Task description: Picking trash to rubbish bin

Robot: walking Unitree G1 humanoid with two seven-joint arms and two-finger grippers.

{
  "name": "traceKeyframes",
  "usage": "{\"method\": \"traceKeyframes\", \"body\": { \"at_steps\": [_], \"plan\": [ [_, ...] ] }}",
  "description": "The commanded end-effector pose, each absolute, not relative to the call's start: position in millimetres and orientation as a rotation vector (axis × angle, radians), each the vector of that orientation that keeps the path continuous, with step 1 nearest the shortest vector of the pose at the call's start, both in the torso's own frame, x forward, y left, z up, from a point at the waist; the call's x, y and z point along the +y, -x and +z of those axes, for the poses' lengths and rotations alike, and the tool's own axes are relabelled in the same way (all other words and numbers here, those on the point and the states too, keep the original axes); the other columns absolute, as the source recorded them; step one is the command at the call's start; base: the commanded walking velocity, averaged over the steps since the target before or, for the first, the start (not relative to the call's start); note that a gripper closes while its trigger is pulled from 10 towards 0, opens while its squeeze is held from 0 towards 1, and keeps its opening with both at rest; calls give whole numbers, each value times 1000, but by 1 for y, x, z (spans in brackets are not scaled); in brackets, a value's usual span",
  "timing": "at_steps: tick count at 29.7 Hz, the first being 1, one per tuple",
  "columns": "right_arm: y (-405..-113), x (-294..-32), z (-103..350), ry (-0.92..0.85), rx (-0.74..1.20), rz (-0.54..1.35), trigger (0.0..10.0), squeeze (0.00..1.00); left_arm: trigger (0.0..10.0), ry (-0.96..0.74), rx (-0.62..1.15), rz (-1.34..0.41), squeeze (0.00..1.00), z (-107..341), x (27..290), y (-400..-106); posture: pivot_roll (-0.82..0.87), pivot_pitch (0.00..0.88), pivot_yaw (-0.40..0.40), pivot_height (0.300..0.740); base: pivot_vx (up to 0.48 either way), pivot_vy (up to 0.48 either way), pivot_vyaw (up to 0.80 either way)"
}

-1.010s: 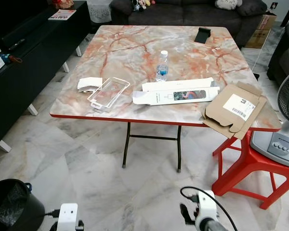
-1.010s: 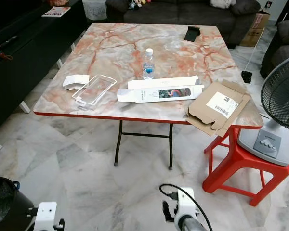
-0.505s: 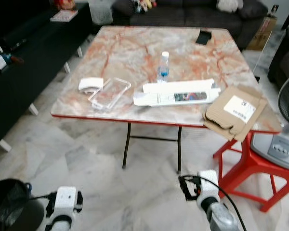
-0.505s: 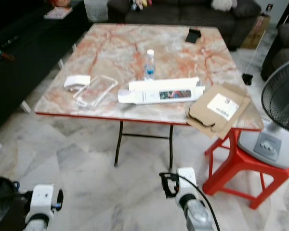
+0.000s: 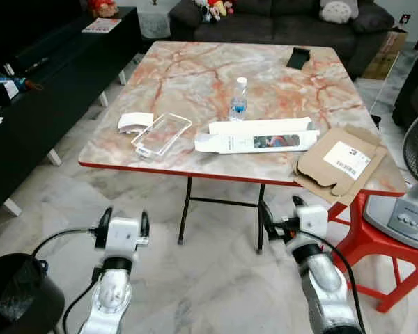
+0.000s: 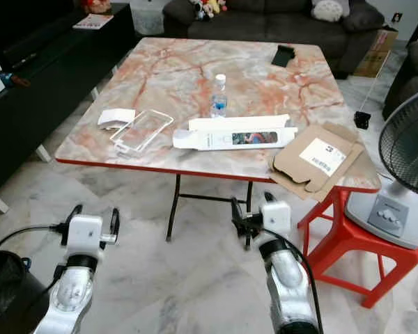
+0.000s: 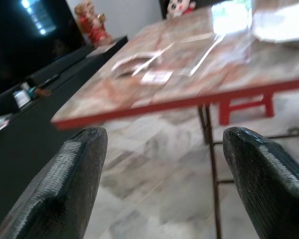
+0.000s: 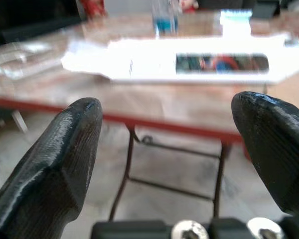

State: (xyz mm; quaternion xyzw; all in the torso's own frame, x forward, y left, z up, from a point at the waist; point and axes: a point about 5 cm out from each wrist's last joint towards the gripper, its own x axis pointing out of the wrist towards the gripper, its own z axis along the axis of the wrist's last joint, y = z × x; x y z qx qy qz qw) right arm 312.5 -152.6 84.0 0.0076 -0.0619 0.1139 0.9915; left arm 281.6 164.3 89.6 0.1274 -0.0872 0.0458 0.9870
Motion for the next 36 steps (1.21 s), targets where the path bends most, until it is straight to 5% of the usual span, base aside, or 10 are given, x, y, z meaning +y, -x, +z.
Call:
{"method": "traceKeyframes", "body": {
  "at_steps": [1,13,36],
  "plan": [
    [-319,-146,92,-44,-140,229,10000,0,10000,-261,-160,73,0,90,160,-287,33,63,-7,740,0,0,0],
    [-355,-114,130,-147,-177,215,10000,0,10000,-146,-199,22,0,122,137,-332,51,99,-10,740,0,0,0],
    [-354,-105,131,-188,-176,218,10000,0,10000,-137,-226,50,0,128,138,-333,65,147,-6,740,153,0,-146]
  ]
}}
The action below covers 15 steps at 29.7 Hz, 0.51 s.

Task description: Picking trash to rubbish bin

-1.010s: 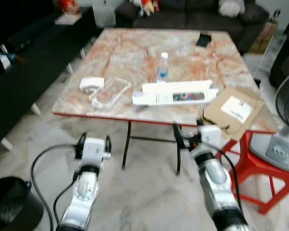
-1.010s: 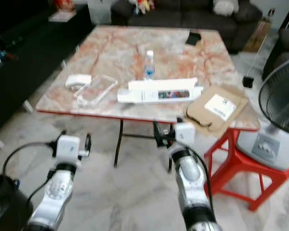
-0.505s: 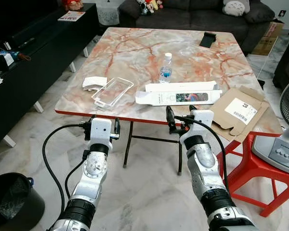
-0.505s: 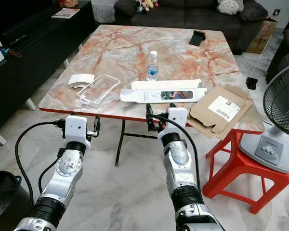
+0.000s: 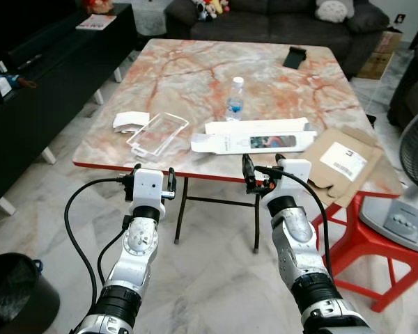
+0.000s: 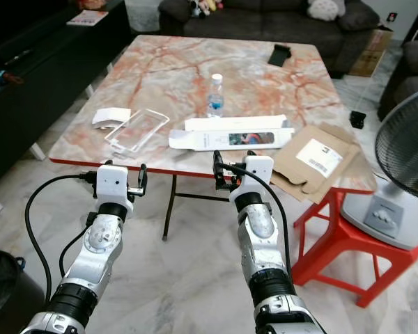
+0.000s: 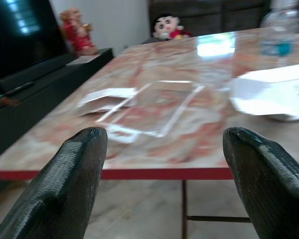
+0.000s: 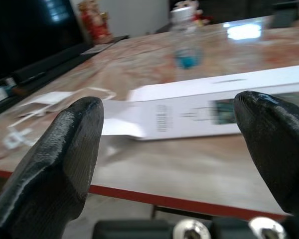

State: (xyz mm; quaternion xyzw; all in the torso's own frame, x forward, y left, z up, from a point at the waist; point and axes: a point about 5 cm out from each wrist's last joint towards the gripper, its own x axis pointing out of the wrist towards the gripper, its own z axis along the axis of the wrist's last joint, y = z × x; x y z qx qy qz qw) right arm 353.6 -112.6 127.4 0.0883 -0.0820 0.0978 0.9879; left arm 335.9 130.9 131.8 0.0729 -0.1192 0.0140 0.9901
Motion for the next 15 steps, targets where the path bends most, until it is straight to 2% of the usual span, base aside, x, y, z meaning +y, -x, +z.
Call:
{"method": "traceKeyframes", "body": {
  "at_steps": [1,6,10,15],
  "plan": [
    [-354,-104,132,-188,-177,219,10000,0,10000,-137,-226,50,0,128,138,-333,63,149,-5,740,251,0,0],
    [-354,-102,133,-192,-177,229,10000,0,10000,-136,-224,53,0,128,139,-333,66,150,-5,740,254,0,0],
    [-353,-99,130,-193,-162,256,10000,0,10000,-138,-226,51,0,128,139,-332,66,153,-4,740,319,0,-800],
    [-352,-99,131,-194,-178,251,10000,0,10000,-136,-224,52,0,128,140,-332,64,158,-2,740,319,0,0]
  ]
}}
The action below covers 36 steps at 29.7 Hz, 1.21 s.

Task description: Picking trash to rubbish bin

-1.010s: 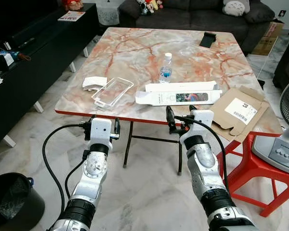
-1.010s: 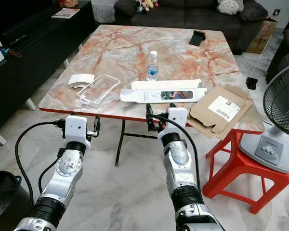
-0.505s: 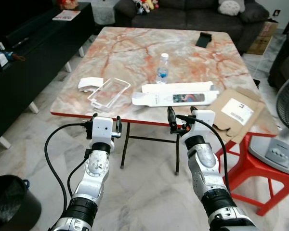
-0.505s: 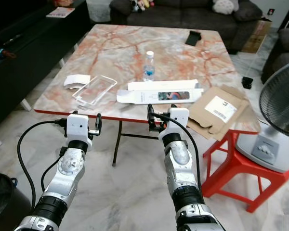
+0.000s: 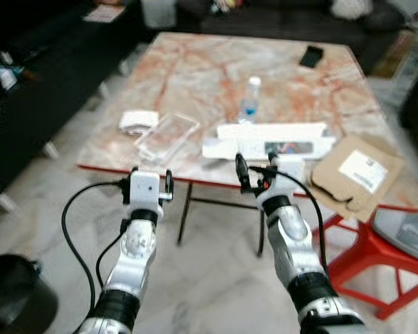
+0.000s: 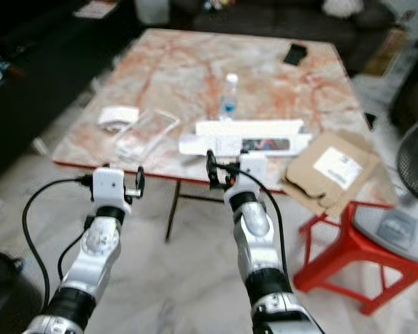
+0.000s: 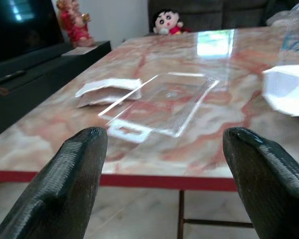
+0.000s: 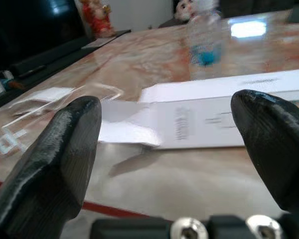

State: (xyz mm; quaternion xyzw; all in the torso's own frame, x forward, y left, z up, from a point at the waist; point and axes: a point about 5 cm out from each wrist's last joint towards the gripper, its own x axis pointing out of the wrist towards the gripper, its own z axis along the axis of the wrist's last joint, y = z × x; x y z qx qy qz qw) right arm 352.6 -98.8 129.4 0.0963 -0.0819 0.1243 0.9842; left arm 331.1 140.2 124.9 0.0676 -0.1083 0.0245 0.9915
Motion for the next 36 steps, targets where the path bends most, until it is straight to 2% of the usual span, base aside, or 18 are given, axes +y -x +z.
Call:
{"method": "traceKeyframes", "body": {
  "at_steps": [1,5,11,28,33,36],
  "plan": [
    [-352,-99,131,-196,-178,251,10000,0,10000,-135,-224,50,0,128,140,-331,64,158,-2,740,319,0,0],
    [-352,-98,131,-208,-173,262,10000,0,10000,-132,-223,46,0,127,140,-330,66,159,-2,740,319,0,0],
    [-352,-96,132,-210,-175,265,10000,0,10000,-129,-224,28,0,127,137,-329,69,164,-2,740,319,0,-688],
    [-349,-94,134,-190,-202,281,10000,0,10000,-128,-279,24,0,142,134,-327,73,164,-3,740,318,0,0],
    [-348,-88,134,-191,-204,318,10000,0,10000,-129,-319,28,0,153,133,-327,77,160,-5,740,320,0,648],
    [-348,-87,134,-214,-200,309,10000,0,10000,-137,-345,27,0,159,132,-327,79,157,-6,740,316,0,0]
  ]
}}
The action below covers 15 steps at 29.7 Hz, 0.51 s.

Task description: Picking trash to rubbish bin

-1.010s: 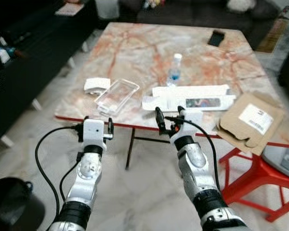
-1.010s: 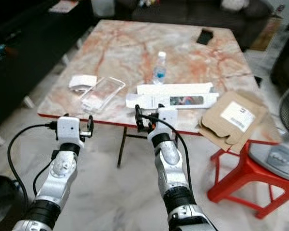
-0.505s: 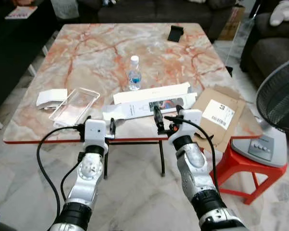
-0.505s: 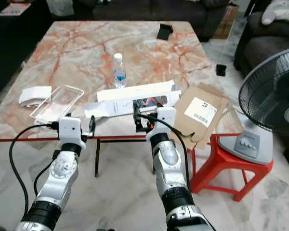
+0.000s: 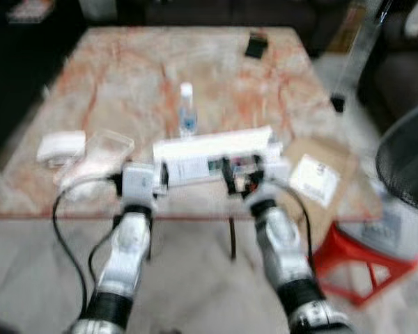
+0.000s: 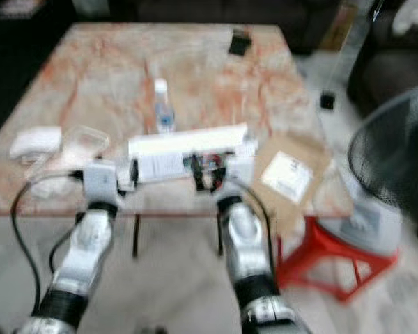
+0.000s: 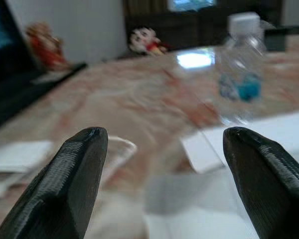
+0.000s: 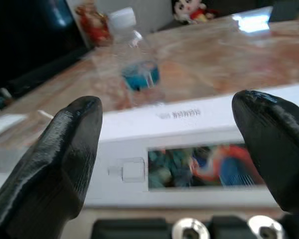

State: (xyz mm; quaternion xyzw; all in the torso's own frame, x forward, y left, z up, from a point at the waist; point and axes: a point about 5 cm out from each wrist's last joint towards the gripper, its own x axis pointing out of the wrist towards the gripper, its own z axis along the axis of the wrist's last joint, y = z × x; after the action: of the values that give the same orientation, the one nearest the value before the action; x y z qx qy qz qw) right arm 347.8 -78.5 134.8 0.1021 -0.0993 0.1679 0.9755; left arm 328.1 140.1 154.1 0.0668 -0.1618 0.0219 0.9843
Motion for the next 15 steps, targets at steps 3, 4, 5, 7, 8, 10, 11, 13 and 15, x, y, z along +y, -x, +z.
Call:
{"method": "traceKeyframes", "body": {
  "at_steps": [3,4,5,7,8,10,11,13,15],
  "plan": [
    [-348,-88,134,-212,-205,312,10000,0,10000,-141,-358,26,0,163,132,-326,79,155,-6,740,304,0,0],
    [-348,-88,134,-213,-205,313,10000,0,10000,-141,-364,25,0,164,131,-326,79,155,-6,740,281,0,0],
    [-348,-88,134,-215,-205,314,10000,0,10000,-146,-383,25,0,167,130,-326,79,151,-6,740,0,0,0],
    [-348,-88,134,-215,-204,316,10000,0,10000,-159,-407,35,0,171,131,-324,80,148,-7,740,0,0,0],
    [-348,-88,134,-215,-204,316,10000,0,10000,-159,-407,35,0,171,131,-324,80,148,-7,740,0,0,0],
    [-348,-88,134,-217,-203,316,10000,0,10000,-163,-409,50,0,172,132,-323,80,147,-8,740,0,0,0],
    [-348,-88,134,-217,-203,317,10000,0,10000,-164,-408,52,0,172,132,-323,80,146,-8,740,0,0,0],
    [-348,-88,134,-218,-204,319,10000,0,10000,-166,-405,59,0,172,133,-322,79,144,-8,740,0,0,0],
    [-348,-88,134,-217,-205,321,10000,0,10000,-167,-398,65,0,171,135,-321,79,140,-9,740,0,0,0]
  ]
}}
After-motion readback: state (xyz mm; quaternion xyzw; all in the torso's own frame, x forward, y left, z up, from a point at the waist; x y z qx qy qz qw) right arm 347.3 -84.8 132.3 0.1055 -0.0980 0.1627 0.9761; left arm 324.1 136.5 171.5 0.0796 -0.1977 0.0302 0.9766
